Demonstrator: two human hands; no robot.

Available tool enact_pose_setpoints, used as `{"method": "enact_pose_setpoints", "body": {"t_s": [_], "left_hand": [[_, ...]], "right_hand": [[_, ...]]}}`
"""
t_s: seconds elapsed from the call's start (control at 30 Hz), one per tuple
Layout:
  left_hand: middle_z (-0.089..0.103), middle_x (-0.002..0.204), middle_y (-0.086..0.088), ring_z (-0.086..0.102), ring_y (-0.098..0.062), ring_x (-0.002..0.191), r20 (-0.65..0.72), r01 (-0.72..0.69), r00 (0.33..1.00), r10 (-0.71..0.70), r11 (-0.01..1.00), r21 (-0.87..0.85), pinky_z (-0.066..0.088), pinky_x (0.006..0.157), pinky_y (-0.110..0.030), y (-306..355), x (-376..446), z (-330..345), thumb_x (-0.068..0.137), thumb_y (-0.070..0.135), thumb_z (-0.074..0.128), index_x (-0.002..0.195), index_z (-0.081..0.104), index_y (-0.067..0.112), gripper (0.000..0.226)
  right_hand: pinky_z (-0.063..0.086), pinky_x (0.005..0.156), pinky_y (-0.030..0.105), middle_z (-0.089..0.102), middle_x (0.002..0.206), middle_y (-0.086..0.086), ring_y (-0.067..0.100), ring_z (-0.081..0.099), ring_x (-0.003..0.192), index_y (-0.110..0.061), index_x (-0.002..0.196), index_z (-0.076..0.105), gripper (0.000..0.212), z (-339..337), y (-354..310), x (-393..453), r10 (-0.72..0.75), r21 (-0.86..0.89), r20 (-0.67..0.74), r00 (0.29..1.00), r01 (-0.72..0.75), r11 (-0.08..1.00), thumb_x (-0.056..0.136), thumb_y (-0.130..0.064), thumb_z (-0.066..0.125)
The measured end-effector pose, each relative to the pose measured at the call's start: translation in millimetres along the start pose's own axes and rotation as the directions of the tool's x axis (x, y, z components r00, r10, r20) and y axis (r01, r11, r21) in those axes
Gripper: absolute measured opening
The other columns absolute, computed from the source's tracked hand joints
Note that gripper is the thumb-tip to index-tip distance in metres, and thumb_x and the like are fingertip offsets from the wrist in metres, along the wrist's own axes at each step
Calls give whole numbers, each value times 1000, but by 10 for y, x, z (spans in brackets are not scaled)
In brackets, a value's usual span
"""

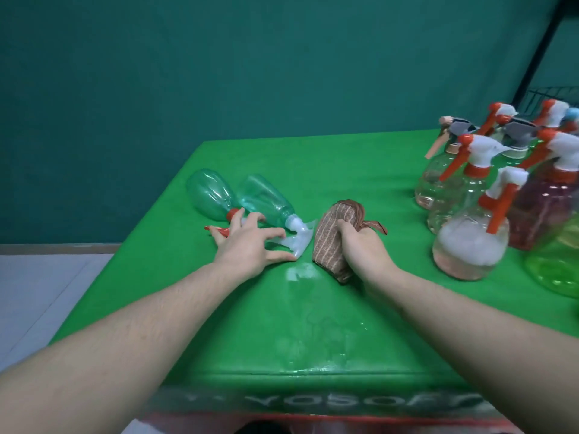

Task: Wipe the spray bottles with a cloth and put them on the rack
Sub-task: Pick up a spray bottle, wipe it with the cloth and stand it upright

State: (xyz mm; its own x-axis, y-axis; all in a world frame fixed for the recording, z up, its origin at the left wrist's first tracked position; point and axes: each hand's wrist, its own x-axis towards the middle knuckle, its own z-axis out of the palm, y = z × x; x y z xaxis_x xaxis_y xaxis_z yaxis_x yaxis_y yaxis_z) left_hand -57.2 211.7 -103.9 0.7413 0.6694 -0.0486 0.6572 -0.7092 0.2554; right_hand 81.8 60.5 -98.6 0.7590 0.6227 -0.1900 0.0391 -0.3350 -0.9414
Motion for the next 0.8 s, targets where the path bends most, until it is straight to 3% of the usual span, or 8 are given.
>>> {"method": "enact_pose_setpoints", "body": {"t_s": [0.13, 0.33, 0.53, 0.63, 0.7, 0.8], "left_hand": [[25, 165, 0, 2, -19, 158, -52, -30, 998, 32, 999, 42, -8, 115, -78, 148, -457, 108, 68, 83, 50, 127, 64, 51, 69], [10, 171, 6, -9, -16, 158, -109, -84, 990, 85, 996, 12, -11, 119, -71, 403, -1054, 194, 75, 75, 65, 119, 69, 47, 53], [15, 170, 9, -5, -14, 158, -68, -168, 982, 174, 982, 90, -10, 120, -70, 675, -1387, 202, 78, 77, 64, 112, 69, 42, 49], [20, 168, 9, 3, -14, 158, -8, -244, 969, 248, 958, 148, -11, 120, -69, 697, -1378, 91, 89, 72, 57, 130, 59, 41, 51], [24, 167, 8, 11, -13, 157, 11, -300, 953, 303, 939, 169, -9, 123, -65, 661, -1339, -32, 96, 59, 54, 144, 48, 40, 53], [20, 168, 4, 12, -14, 157, 54, -359, 933, 357, 904, 233, -5, 126, -61, 577, -1221, -202, 94, 41, 57, 151, 39, 36, 60]], "right_hand": [[40, 66, 33, 56, 70, 8, 21, 52, 66, -16, 86, 58, 31, -132, 121, -413, 8, 6, 18, 1000, -8, 1000, 102, -39, 46], [41, 69, 35, 55, 75, 11, 22, 51, 69, -14, 86, 59, 34, -405, 259, -929, -2, -30, 46, 999, 4, 1000, 103, -39, 45], [40, 72, 38, 51, 80, 10, 22, 49, 74, -16, 85, 52, 30, -635, 345, -1221, 24, -5, 57, 998, -24, 1000, 104, -38, 45], [39, 70, 36, 51, 77, 9, 23, 48, 72, -15, 83, 51, 31, -697, 364, -1270, 11, 1, 41, 999, -11, 1000, 104, -37, 46], [37, 66, 34, 48, 69, 5, 22, 47, 66, -17, 76, 48, 33, -727, 368, -1268, 0, 8, 37, 999, 0, 1000, 104, -36, 46], [33, 58, 32, 43, 60, 0, 20, 42, 56, -20, 71, 44, 36, -759, 369, -1237, -4, 23, 32, 999, 4, 1000, 104, -34, 47]]}}
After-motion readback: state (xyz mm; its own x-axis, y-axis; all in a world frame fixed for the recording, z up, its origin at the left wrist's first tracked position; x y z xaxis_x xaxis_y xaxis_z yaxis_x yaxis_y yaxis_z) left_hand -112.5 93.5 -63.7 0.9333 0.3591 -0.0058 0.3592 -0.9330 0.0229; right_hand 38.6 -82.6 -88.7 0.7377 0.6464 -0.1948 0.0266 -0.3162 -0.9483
